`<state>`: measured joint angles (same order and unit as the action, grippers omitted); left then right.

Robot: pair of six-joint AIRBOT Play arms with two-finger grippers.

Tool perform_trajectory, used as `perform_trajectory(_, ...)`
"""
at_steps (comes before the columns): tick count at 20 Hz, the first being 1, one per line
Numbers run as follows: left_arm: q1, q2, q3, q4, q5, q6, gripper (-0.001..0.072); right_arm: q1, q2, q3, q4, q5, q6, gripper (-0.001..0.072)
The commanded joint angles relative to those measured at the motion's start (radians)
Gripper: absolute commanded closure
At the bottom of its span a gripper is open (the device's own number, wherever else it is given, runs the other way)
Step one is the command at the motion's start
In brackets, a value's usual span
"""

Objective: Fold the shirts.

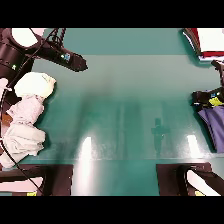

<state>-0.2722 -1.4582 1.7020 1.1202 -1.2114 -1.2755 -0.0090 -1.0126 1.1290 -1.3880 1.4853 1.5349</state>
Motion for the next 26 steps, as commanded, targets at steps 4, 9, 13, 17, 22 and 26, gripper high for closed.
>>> perform_trajectory(4, 0.0, 0.0, 0.0, 0.0, 0.0, 0.0, 0.0682, 0.001, 0.0, 0.0, 0.001, -0.001, 0.001, 0.0685)
perform_trajectory(9, 0.0, 0.0, 0.0, 0.0, 0.0, 0.0, 0.0682, 0.001, 0.0, 0.0, 0.0, -0.001, 0.0, 0.0685)
perform_trajectory(13, 0.0, 0.0, 0.0, 0.0, 0.001, 0.0, 0.0682, 0.001, 0.0, 0.0, 0.0, -0.001, 0.0, 0.0685)
perform_trajectory(17, 0.001, 0.0, 0.0, 0.051, 0.03, 0.008, 0.0576, 0.001, 0.0, 0.0, 0.0, -0.001, 0.0, 0.0685)
perform_trajectory(22, 0.099, -0.011, -0.008, 0.625, 0.093, -0.295, 0.0145, 0.001, 0.0, 0.0, 0.008, -0.001, 0.001, 0.0685)
perform_trajectory(26, 0.267, -0.067, -0.097, 0.624, 0.115, -0.35, 0.0145, 0.001, 0.0, 0.0, 0.008, -0.012, 0.001, 0.0685)
